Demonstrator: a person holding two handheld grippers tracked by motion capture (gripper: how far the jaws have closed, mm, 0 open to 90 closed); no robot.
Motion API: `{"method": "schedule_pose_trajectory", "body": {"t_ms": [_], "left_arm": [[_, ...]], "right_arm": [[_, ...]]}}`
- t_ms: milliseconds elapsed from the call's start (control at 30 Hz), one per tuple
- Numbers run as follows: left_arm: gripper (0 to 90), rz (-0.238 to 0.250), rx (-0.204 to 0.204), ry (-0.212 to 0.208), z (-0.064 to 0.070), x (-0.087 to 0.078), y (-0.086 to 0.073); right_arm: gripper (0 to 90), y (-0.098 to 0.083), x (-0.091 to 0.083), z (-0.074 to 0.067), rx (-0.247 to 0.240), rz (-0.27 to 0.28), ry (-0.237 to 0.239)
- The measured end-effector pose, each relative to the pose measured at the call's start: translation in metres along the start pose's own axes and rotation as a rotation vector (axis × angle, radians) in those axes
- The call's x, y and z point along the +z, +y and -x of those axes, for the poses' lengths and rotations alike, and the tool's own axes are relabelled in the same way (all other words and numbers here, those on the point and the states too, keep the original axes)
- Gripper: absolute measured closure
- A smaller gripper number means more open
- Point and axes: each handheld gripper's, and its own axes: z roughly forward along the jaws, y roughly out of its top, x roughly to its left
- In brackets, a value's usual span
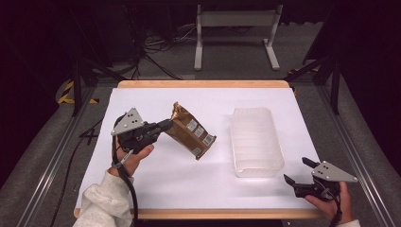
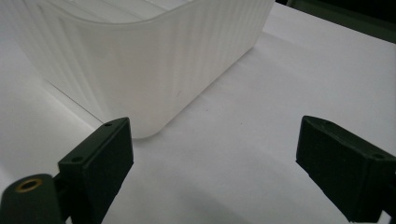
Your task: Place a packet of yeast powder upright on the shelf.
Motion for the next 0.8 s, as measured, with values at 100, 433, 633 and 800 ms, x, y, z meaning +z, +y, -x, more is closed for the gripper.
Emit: {"method": "schedule_pose_trajectory", "body": {"t_ms": [100, 433, 633, 800], "left_arm": [[89.4, 0.005, 0.021, -0.023, 0.004, 0.011, 0.008], [89.4, 0.018, 0.101, -0.106, 0.017, 0.052, 0.040], [89.5, 0.003, 0.151, -0.157, 0.030, 0.083, 0.058], [89.5, -0.037, 0.179, -0.158, 0.040, 0.106, 0.067]], "right_arm": [[11.6, 0.000, 0.000, 0.000, 0.002, 0.000, 0.000], [11.6, -0.001, 0.000, 0.000, 0.000, -0.004, -0.001], [11.6, -0.002, 0.000, 0.001, 0.004, -0.007, -0.004], [11.6, -0.003, -0.002, 0.001, 0.006, -0.006, -0.005]]}}
